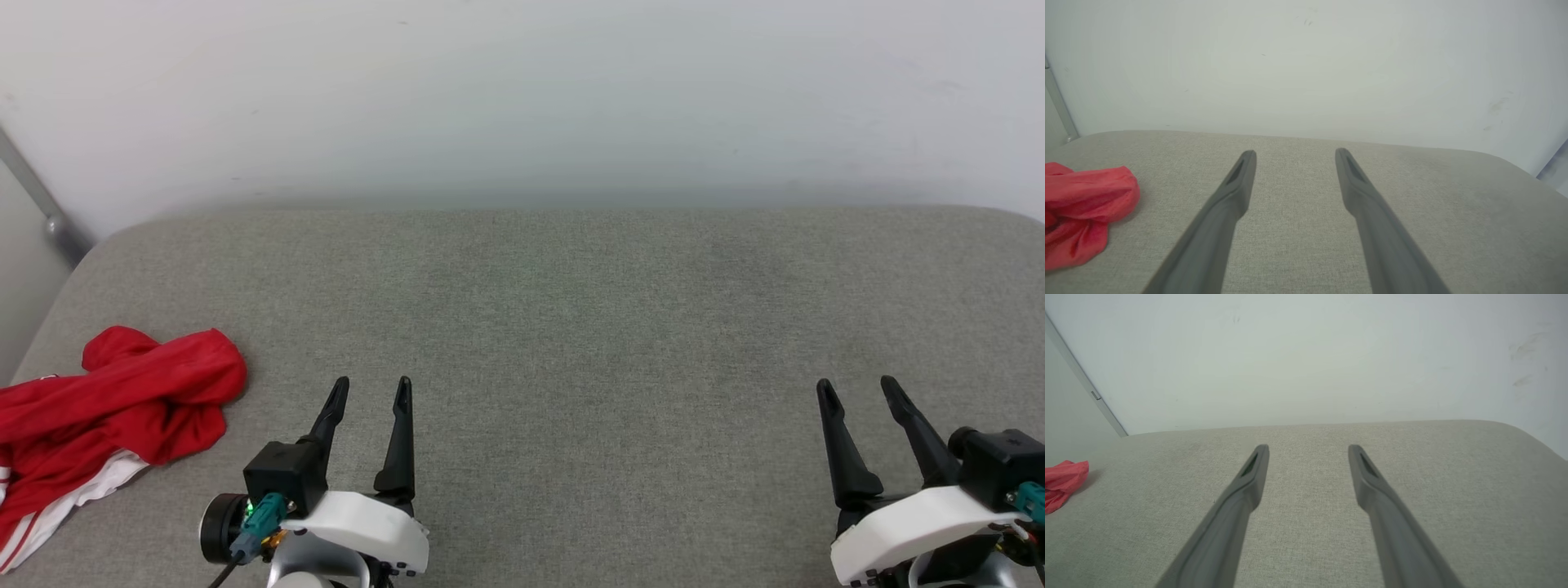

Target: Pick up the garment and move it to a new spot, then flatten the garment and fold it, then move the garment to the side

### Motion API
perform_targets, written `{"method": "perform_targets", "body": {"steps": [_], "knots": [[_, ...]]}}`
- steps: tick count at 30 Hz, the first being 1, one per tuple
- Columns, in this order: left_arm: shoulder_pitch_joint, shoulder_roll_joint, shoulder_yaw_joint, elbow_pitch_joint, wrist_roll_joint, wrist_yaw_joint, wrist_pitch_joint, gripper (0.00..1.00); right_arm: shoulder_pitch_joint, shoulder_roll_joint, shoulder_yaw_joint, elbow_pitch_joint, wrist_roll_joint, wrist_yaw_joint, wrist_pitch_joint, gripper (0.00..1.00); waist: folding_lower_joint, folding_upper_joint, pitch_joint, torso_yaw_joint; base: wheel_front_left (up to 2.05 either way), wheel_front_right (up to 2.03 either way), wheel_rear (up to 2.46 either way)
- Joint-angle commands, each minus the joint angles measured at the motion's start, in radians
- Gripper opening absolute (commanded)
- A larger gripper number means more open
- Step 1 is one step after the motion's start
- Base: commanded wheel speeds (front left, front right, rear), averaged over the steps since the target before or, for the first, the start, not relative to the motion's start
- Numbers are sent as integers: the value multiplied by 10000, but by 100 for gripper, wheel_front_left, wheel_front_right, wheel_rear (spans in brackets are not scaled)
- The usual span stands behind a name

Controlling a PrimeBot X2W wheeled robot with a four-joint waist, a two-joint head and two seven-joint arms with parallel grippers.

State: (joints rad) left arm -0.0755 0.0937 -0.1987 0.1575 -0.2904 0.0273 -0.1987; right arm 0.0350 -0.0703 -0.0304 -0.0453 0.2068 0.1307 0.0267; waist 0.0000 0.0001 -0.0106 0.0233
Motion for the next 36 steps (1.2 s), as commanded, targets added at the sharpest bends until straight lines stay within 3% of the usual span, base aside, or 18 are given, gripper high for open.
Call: {"method": "perform_targets", "body": {"steps": [1,12,36], "knots": [[-68,38,-48,-34,260,64,-108,100,67,28,-35,-192,-250,0,-20,100,0,-1,-2,3,0,0,0],[-22,-89,-56,19,993,182,-337,100,273,175,-235,-543,-964,0,-16,100,0,-1,-7,29,0,0,0],[4,-394,352,497,1388,-238,-670,100,382,212,-463,-597,-1198,-1,-283,100,0,-1,-33,90,0,0,0]]}}
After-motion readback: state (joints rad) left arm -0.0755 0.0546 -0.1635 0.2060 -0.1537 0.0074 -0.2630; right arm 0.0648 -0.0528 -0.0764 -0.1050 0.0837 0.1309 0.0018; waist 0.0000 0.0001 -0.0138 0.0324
